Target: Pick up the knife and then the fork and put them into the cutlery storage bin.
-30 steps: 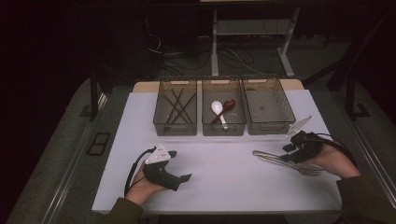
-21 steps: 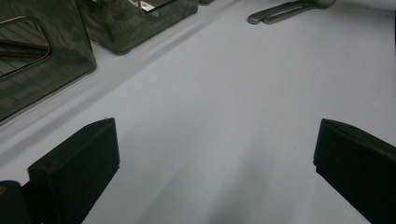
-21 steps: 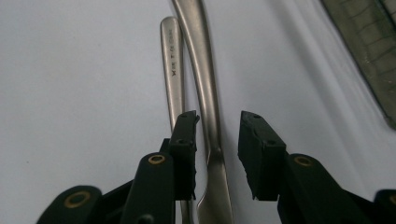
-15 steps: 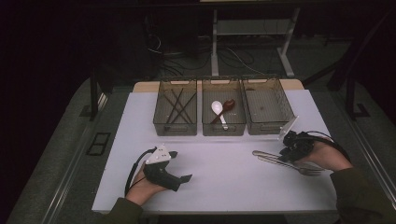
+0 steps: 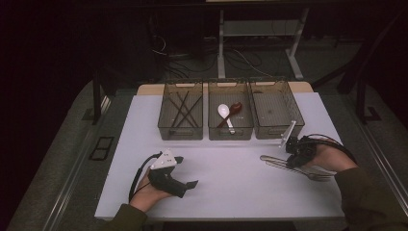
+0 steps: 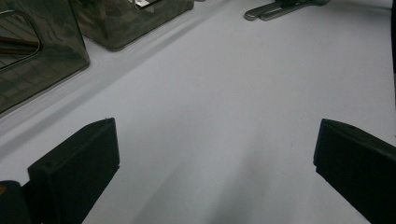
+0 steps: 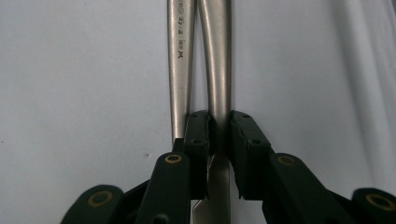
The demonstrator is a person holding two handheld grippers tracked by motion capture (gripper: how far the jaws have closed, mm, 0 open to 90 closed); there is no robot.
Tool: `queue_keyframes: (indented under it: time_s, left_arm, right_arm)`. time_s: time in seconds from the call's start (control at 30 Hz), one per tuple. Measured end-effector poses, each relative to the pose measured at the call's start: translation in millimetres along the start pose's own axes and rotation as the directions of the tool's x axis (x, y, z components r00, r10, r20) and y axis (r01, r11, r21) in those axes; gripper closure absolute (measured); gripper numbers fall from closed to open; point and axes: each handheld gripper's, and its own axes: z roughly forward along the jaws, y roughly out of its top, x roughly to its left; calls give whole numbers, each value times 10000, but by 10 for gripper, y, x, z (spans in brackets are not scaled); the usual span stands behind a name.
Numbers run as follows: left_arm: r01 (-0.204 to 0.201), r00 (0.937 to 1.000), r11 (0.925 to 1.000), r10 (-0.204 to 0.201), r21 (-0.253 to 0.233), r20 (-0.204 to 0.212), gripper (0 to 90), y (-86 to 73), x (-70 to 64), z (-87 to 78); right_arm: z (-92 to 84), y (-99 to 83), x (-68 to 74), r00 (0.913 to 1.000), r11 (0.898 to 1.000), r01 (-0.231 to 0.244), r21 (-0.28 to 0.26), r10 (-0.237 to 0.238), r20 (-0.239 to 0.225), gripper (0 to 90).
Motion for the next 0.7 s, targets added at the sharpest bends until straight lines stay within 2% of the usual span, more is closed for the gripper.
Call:
queue_keyframes:
  time_s: [0.23, 0.4, 0.57, 0.7]
  left_arm:
    - [-29, 10000, 10000, 29, 29, 8, 0, 0, -3, 2]
    - [-12, 10000, 10000, 12, 17, -5, 0, 0, 0, 1]
    - [-16, 10000, 10000, 16, 29, -6, 0, 0, -2, 1]
    - [-1, 10000, 10000, 1, 15, -7, 0, -1, 0, -1]
  right_arm:
    - [9, 60, -12, 9991, 9983, 428, 393, -430, 37, 794]
    - [2, 59, -13, 9994, 9987, 336, 394, -334, -46, 795]
    - [-14, 53, -38, 9998, 9997, 198, 171, -200, 85, 795]
    - [-75, 41, -57, 9998, 9995, -77, -312, 83, 190, 795]
